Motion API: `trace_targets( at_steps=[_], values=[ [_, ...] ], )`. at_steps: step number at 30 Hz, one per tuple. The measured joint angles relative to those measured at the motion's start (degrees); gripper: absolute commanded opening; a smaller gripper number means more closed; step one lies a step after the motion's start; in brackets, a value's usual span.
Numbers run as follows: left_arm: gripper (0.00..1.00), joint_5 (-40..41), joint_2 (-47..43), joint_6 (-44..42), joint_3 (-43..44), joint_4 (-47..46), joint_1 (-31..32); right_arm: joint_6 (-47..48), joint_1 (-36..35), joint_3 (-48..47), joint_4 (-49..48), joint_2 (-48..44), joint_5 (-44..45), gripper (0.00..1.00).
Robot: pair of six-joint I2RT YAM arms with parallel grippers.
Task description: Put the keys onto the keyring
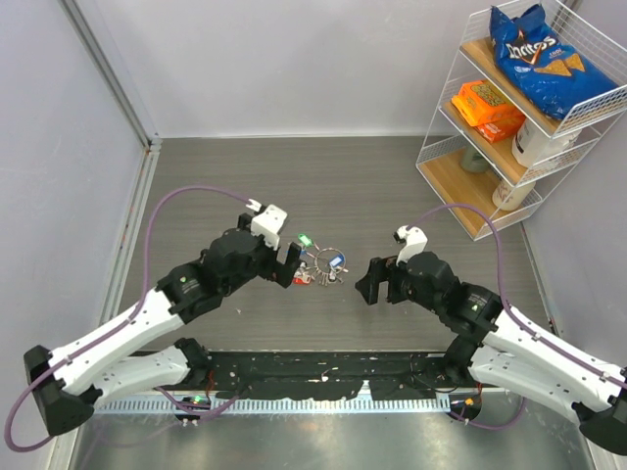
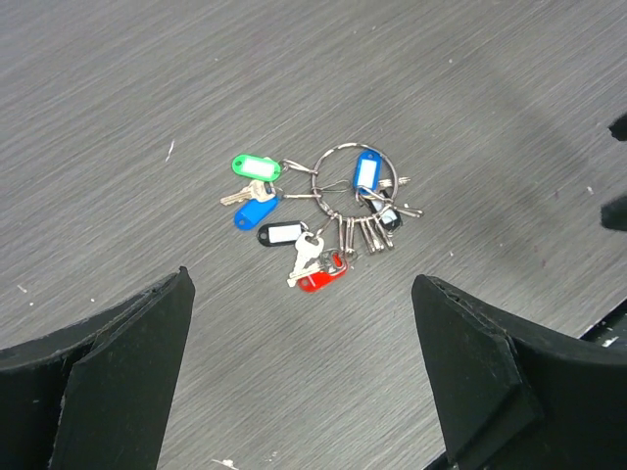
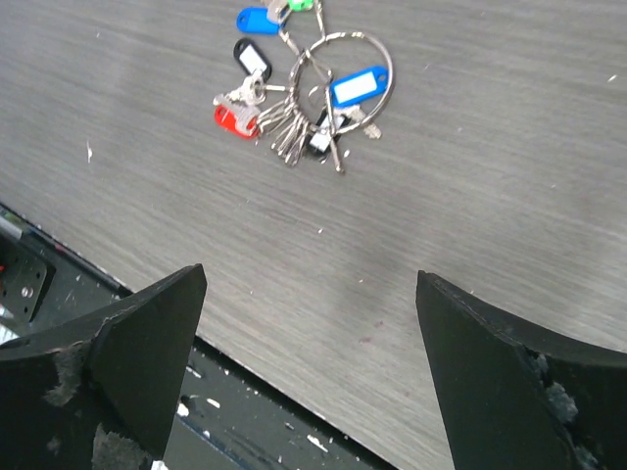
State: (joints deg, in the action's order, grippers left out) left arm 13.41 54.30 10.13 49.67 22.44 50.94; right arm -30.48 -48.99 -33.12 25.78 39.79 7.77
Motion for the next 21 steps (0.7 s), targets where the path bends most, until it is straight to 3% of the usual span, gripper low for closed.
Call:
trace_targets(
  at_steps=[7, 15, 21],
  values=[
    [1.00, -0.6, -9.9, -0.1, -2.4, -0.3, 0.0, 3.0, 0.0, -7.0, 3.0, 3.8, 6.3, 0.95],
    [1.00, -1.0, -19.6, -0.2, -3.3, -0.3, 0.0, 5.4, 0.0, -19.1, 10.2, 10.9, 19.8, 0.95],
    [0.99, -1.0, -25.2, -0.3, -3.7, -0.1, 0.0, 7.2, 0.0, -21.9, 11.8, 10.4, 24.4, 0.95]
  ],
)
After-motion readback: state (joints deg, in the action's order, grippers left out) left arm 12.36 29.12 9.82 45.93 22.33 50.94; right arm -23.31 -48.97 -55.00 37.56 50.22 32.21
